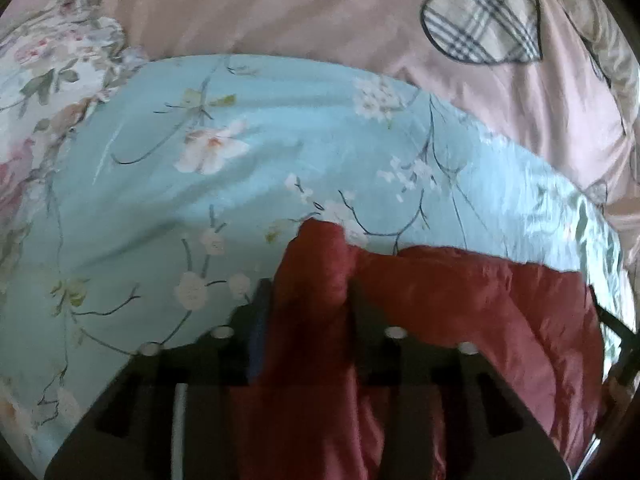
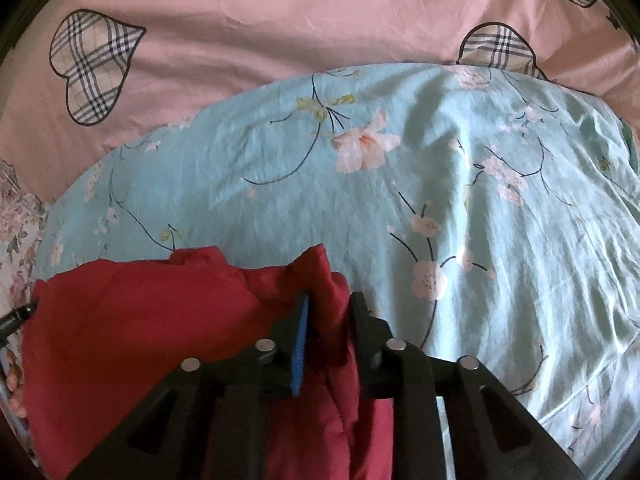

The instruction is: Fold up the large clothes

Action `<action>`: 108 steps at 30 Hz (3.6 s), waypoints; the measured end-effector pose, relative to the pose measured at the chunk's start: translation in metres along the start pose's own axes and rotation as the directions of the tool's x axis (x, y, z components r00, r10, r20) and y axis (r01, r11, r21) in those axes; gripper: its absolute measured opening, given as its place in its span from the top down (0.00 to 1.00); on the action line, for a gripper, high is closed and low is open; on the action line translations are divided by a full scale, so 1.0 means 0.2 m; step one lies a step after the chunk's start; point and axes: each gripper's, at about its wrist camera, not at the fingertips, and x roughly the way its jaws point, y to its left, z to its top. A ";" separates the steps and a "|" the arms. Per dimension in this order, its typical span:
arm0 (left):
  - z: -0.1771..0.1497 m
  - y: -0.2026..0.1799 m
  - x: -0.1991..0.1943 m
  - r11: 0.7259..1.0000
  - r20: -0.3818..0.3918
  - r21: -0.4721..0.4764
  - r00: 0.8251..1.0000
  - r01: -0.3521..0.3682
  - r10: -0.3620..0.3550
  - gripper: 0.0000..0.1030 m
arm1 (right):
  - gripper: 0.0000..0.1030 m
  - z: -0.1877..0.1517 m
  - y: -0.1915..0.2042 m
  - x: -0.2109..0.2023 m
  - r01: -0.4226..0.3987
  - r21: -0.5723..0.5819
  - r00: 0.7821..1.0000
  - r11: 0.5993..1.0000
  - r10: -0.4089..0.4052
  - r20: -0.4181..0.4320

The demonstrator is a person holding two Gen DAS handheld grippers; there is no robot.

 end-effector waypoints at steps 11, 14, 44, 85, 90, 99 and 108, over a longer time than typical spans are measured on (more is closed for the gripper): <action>-0.09 0.08 -0.33 0.995 0.083 -0.032 0.992 0.097 -0.094 0.42 | 0.45 -0.07 -0.05 -0.32 -0.091 0.051 0.990 0.995 0.085 0.112; -0.16 0.05 -0.39 0.995 0.091 -0.005 0.991 0.099 -0.098 0.42 | 0.44 -0.14 -0.02 -0.39 -0.119 0.025 0.986 0.993 0.115 0.117; -0.88 0.03 -0.68 0.993 0.086 0.075 0.991 0.092 -0.098 0.36 | 0.32 -0.92 0.19 -0.77 -0.159 -0.090 0.982 0.983 0.167 0.089; -0.92 -0.48 -0.42 0.966 -0.008 0.258 1.000 0.009 -0.008 0.08 | 0.19 -0.89 0.42 -0.50 -0.012 -0.155 0.995 0.988 0.027 0.097; -0.89 -0.48 -0.36 0.967 -0.011 0.256 1.000 0.004 -0.002 0.03 | 0.15 -0.87 0.40 -0.46 -0.023 -0.144 0.994 0.989 0.038 0.102; -0.86 -0.49 -0.32 0.968 0.003 0.251 1.000 -0.005 0.005 0.00 | 0.12 -0.87 0.39 -0.43 -0.031 -0.141 0.991 0.990 0.048 0.122; -0.86 -0.49 -0.31 0.969 0.030 0.246 1.000 -0.008 0.001 0.00 | 0.10 -0.86 0.37 -0.42 -0.036 -0.139 0.989 0.990 0.056 0.140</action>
